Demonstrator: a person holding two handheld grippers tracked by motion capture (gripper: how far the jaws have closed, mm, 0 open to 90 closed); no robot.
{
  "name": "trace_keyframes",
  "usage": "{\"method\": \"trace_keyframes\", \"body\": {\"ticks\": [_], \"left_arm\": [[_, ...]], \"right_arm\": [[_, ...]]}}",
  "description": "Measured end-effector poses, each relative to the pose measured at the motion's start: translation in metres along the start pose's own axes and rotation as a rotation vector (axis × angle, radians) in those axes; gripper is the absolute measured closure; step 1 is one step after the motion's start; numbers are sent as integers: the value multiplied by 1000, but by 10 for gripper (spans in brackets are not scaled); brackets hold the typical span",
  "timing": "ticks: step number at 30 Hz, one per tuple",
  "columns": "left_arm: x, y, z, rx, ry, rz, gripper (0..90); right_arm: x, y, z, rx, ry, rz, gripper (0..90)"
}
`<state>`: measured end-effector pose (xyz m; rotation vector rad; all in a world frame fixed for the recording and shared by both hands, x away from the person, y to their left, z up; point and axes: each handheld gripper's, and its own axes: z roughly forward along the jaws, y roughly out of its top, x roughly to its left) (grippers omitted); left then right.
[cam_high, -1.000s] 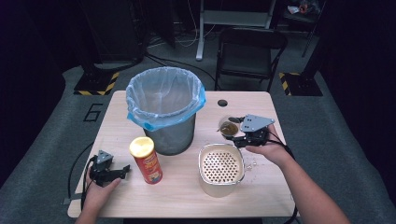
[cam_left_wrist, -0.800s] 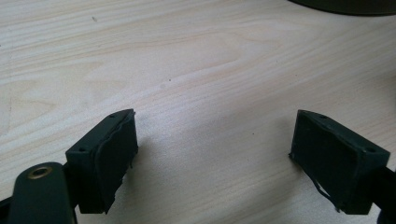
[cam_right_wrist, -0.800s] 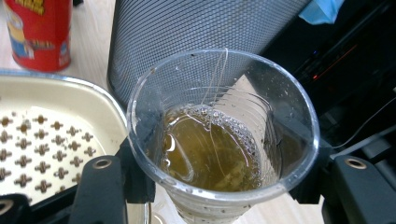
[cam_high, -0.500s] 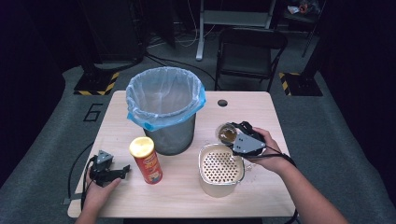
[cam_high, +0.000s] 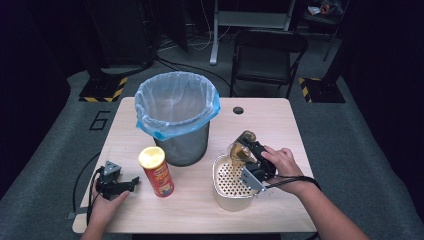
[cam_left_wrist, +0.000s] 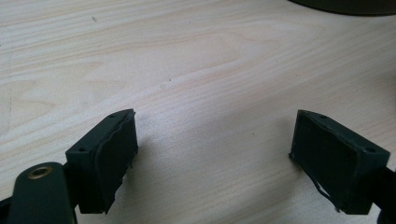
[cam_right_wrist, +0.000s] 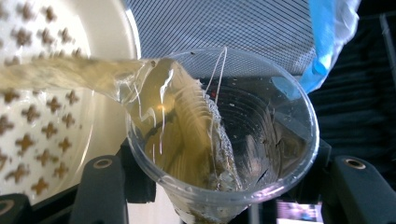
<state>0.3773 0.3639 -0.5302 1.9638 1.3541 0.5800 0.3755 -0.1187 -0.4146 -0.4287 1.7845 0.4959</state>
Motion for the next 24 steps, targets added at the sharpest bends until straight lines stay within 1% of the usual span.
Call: {"method": "trace_keyframes", "body": {"ticks": [1,2,3,4,5,7,8,9,10,11,12,13,14,15,16,17,18,19,20,21,22,23,24], "left_arm": [[0,0,0,2,-1,1,143],[0,0,0,2,-1,1,143],[0,0,0,2,-2,1,143],[0,0,0,2,-2,1,143],[0,0,0,2,-1,1,143],[0,0,0,2,-2,1,143],[0,0,0,2,-2,1,143],[0,0,0,2,-2,1,143],[0,0,0,2,-1,2,143],[0,0,0,2,-2,2,143],[0,0,0,2,-2,2,143],[0,0,0,2,-1,1,143],[0,0,0,2,-1,1,143],[0,0,0,2,-1,1,143],[0,0,0,3,-2,1,143],[0,0,0,3,-2,1,143],[0,0,0,2,-2,1,143],[0,0,0,-2,1,0,143],[0,0,0,1,-1,1,143],[0,0,0,-6,3,0,143],[0,0,0,1,0,1,143],[0,0,0,1,0,1,143],[0,0,0,-1,1,1,143]], "right_arm": [[2,2,-1,9,-14,-39,388],[4,3,-1,16,-27,-96,388],[7,5,-1,25,-39,-131,389],[7,5,-1,25,-39,-131,389],[10,9,-3,44,-69,-220,389],[12,12,-6,55,-106,-321,390],[13,13,-6,58,-110,-370,390],[13,13,-6,58,-110,-370,390],[15,14,-7,66,-126,-432,390],[15,15,-8,66,-130,-481,389],[15,15,-8,66,-130,-481,389],[17,16,-8,72,-151,-549,389],[18,16,-7,68,-163,-591,388],[22,14,-8,94,-84,-608,388],[25,13,-9,107,-104,-609,387],[27,13,-8,100,-111,-651,386],[28,13,-9,104,-120,-660,385],[30,12,-9,115,-112,-657,385],[31,12,-10,119,-116,-656,384],[30,12,-11,118,-121,-666,384],[26,14,-11,112,-133,-700,384],[27,13,-11,116,-136,-663,383],[26,14,-12,122,-120,-665,383]]}}
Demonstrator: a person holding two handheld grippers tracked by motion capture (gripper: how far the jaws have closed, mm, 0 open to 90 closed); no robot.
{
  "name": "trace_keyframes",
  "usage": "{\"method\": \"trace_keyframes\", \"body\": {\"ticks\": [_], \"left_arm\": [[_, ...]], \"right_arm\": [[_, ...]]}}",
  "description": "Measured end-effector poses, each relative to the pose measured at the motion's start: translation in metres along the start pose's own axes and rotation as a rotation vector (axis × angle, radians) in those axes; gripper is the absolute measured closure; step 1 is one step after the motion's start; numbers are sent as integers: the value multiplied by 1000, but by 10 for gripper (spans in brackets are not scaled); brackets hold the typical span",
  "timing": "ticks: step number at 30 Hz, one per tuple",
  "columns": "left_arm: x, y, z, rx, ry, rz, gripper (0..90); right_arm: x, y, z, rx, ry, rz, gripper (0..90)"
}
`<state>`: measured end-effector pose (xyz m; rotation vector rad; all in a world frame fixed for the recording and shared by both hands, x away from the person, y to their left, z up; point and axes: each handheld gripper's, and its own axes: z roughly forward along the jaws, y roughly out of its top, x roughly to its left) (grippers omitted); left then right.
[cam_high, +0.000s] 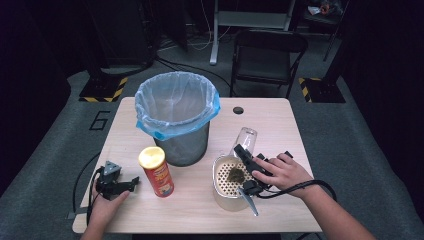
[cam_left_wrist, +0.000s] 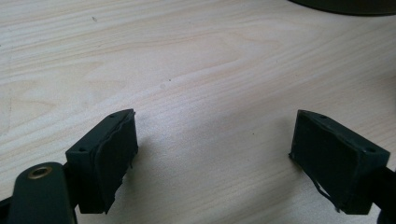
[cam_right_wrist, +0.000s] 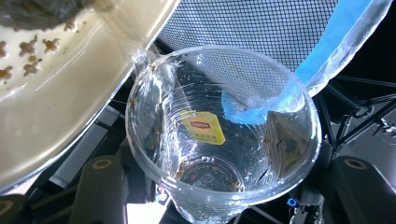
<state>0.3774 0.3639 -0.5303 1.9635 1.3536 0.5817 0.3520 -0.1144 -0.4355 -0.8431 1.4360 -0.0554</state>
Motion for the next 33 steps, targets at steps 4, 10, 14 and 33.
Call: {"method": "trace_keyframes", "body": {"ticks": [4,10,14,33], "left_arm": [[0,0,0,3,-2,1,143],[0,0,0,3,-2,1,143],[0,0,0,-6,2,-2,143],[0,0,0,0,0,0,143]], "right_arm": [[-4,0,-1,-9,-23,-37,383],[-5,3,-1,-14,-27,-44,381],[-6,3,-2,-18,-28,-42,380],[-9,3,-4,-15,-44,-42,377]]}}
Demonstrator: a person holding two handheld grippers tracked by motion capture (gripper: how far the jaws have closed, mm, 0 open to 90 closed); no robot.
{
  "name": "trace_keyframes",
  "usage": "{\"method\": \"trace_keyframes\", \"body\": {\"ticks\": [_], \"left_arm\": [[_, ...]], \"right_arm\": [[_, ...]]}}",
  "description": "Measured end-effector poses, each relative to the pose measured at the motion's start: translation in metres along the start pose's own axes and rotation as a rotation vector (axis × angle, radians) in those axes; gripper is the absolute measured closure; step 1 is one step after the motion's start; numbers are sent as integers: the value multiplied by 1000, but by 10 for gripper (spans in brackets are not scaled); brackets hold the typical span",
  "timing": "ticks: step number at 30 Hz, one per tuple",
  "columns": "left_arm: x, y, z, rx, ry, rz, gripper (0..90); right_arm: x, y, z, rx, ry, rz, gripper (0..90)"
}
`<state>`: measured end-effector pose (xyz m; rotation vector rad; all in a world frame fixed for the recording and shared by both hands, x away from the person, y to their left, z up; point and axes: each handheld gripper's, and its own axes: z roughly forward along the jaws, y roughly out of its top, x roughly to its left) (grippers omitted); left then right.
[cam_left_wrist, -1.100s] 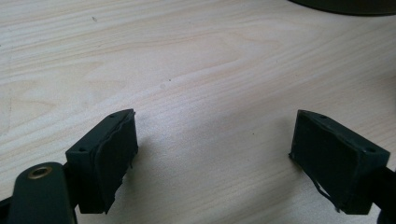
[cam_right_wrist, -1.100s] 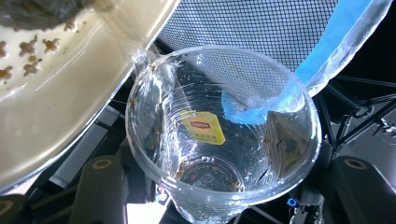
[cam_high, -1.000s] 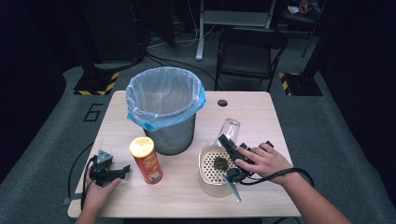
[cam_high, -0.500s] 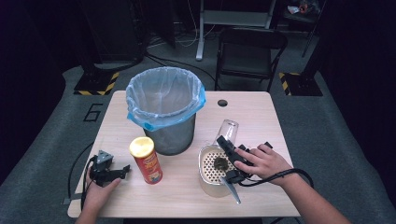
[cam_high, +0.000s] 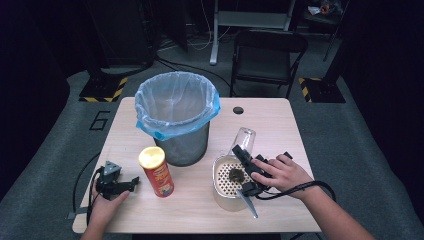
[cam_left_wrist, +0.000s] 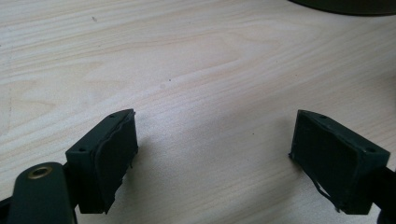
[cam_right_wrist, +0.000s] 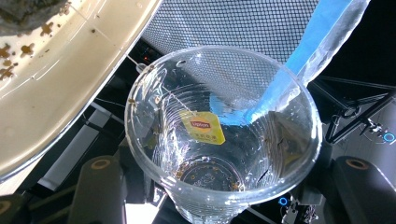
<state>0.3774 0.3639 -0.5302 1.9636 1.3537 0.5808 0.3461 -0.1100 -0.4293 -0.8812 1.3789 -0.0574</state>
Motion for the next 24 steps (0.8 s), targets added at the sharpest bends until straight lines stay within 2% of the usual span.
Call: {"method": "trace_keyframes", "body": {"ticks": [24], "left_arm": [[0,0,0,2,-2,1,143]], "right_arm": [[-2,-1,-2,-5,-8,-4,376]]}}
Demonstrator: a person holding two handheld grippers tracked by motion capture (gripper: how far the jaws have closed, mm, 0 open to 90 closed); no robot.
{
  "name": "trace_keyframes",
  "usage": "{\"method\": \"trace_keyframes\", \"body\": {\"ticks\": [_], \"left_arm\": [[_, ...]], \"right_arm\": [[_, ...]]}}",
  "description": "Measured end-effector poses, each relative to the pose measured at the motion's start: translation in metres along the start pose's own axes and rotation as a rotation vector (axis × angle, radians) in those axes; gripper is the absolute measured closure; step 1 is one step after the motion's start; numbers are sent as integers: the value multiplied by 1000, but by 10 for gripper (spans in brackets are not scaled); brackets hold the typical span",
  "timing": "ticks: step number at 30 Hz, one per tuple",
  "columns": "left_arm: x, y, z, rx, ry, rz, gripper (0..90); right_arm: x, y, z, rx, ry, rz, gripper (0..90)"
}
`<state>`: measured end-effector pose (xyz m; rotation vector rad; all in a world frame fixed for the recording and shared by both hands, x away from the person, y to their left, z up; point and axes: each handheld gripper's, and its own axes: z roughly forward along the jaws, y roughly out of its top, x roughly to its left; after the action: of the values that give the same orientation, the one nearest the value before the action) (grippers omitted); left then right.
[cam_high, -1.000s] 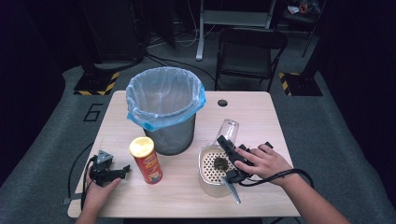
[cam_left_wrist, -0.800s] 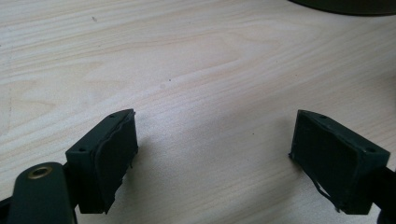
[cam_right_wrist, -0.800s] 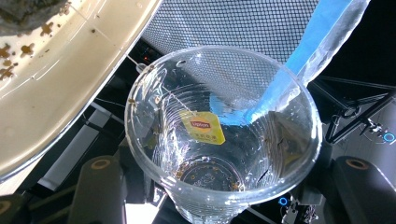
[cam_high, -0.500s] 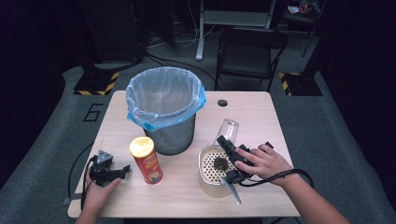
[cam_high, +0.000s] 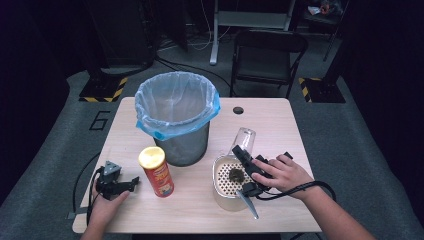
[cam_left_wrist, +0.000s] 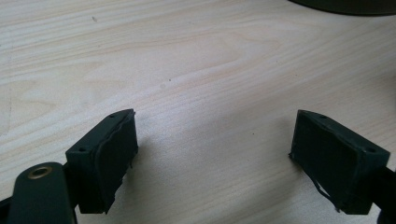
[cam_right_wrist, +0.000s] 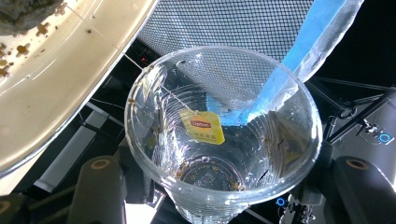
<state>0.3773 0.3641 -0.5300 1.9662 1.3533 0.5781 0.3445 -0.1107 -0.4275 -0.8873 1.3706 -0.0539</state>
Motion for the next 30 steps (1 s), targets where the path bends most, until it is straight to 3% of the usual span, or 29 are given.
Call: {"method": "trace_keyframes", "body": {"ticks": [16,19,20,21,22,23,24,25,26,27,30], "left_arm": [[0,0,0,0,0,0,143],[0,0,0,1,0,0,143],[0,0,0,-4,2,-1,143],[0,0,0,1,0,0,143],[0,0,0,-4,2,-1,143],[0,0,0,1,0,0,143],[0,0,0,0,0,0,143],[0,0,0,0,0,0,143],[0,0,0,0,0,0,143],[0,0,0,0,0,0,143],[0,0,0,1,0,1,143]], "right_arm": [[-3,-1,-1,-6,-11,12,373],[-4,-1,-2,-5,-10,40,373],[-1,-1,-4,13,-11,104,373],[-5,-2,-3,-3,-14,78,373],[-6,-2,-3,-5,-26,86,373],[-7,-2,-4,-1,-29,112,373],[-8,-3,-4,17,-97,167,373],[-10,-4,-5,19,-102,214,374],[-10,-4,-5,19,-102,214,374],[-12,-7,-5,23,-108,328,374],[-16,-17,-4,-1,-68,561,375]]}}
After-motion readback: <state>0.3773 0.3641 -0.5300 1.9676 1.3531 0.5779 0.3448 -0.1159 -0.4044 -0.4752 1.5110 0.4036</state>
